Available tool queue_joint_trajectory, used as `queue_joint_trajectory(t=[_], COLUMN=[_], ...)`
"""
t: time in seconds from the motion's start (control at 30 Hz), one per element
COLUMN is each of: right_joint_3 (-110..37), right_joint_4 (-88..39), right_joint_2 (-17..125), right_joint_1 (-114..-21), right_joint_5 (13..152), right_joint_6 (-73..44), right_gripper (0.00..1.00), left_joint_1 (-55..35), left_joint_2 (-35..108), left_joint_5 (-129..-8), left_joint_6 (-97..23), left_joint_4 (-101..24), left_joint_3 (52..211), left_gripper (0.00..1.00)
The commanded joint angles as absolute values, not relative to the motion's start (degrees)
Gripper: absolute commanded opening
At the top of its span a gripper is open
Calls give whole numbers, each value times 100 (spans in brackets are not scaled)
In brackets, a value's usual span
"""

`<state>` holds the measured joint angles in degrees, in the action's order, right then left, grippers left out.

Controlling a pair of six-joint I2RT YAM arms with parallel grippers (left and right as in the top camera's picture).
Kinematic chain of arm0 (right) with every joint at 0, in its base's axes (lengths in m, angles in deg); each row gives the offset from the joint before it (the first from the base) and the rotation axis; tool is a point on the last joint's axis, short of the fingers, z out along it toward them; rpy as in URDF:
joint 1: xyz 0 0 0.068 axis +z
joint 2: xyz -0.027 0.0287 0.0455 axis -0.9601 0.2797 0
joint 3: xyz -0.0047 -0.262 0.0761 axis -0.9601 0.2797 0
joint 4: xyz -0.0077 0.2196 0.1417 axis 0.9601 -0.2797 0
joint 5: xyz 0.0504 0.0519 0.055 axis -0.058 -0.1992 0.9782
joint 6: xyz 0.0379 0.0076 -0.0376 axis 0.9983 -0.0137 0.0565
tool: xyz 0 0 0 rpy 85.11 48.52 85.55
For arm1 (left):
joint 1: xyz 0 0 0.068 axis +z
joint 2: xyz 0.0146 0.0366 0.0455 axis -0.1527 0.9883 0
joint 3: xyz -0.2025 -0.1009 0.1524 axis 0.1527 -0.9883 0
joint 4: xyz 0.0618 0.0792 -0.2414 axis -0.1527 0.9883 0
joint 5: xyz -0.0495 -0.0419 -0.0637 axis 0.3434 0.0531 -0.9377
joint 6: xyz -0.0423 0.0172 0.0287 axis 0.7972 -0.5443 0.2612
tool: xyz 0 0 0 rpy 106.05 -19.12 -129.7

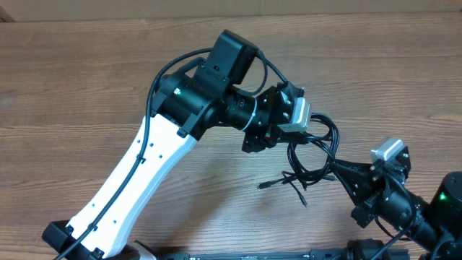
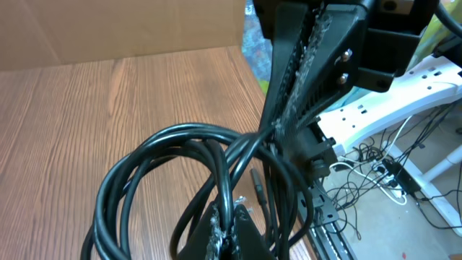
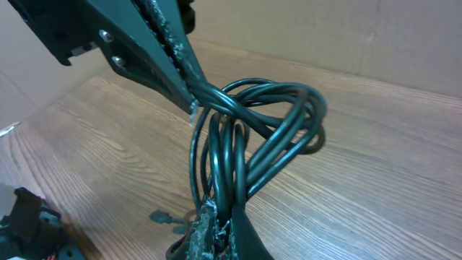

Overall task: Untangle cables
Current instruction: 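Reach the right gripper up and grasp a cable strand below the left gripper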

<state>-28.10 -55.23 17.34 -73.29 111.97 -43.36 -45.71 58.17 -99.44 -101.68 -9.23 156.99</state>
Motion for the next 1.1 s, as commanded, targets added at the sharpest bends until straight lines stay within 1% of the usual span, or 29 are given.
queue_joint_trajectory(t=[0.0,0.3,0.33,0.4,0.43,0.7,0.97,1.07], right_joint_3=[-2979,-2968,-2968,-2968,-2968,-2968,-2968,-2968], right_joint_4=[-5486,-5488,-5490,-5497,-5505,-5536,-5536,-5553], right_joint_2=[1719,1719,1719,1719,1719,1719,1719,1719], right_joint_1=[-7300,-7300,-7300,-7300,-7300,-7300,-7300,-7300], right_joint_5=[11503,11499,11501,11503,11503,12102,12067,11757], right_joint_6=[-4362,-4362,-4362,-4362,-4362,-4362,-4362,-4362], right_gripper=[4,4,6,13,14,14,15,11], left_joint_1=[-4801,-4899,-4899,-4899,-4899,-4899,-4899,-4899], left_joint_2=[5614,5614,5614,5614,5614,5614,5614,5614], left_joint_5=[-10373,-10377,-10379,-10403,-10414,-10417,-10565,-10602], left_joint_6=[-10337,-10337,-10337,-10332,-10332,-9688,-9622,-9600], left_joint_4=[-1000,-1026,-1028,-1061,-1083,-1828,-1924,-1920], left_joint_3=[15804,15804,15804,15804,15804,15804,15804,15804], left_gripper=[4,4,4,4,4,4,4,4])
